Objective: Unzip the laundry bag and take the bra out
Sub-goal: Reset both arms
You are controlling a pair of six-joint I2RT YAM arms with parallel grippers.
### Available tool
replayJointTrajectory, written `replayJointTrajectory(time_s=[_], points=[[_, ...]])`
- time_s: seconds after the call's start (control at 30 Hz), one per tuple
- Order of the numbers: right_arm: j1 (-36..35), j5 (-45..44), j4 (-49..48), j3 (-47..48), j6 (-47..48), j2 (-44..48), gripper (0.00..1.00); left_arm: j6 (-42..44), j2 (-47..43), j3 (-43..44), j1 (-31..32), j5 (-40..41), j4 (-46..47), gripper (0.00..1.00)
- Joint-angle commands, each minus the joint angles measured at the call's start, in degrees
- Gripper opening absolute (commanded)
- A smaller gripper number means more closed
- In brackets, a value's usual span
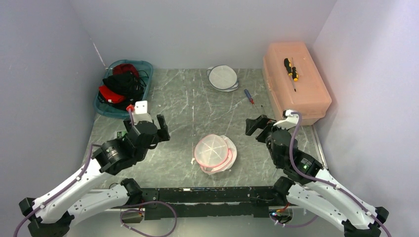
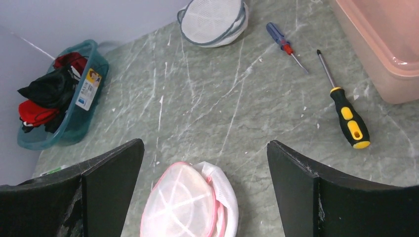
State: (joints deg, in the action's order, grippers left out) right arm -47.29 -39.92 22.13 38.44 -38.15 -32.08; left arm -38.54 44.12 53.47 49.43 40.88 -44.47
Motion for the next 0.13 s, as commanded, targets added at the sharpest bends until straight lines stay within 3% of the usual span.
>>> replayJointTrajectory(time_s=[0.0,0.1], points=[[0.07,-0.84,-4.15,-0.84,1.08,-0.63,1.0,0.02,-2.3,-0.47,0.15,2.77,0.4,0.94],[0.02,-0.31,-4.0,-0.34,1.8,-1.83,1.0,-0.46,-2.77,-0.07,0.13,2.85,-0.73,0.94]])
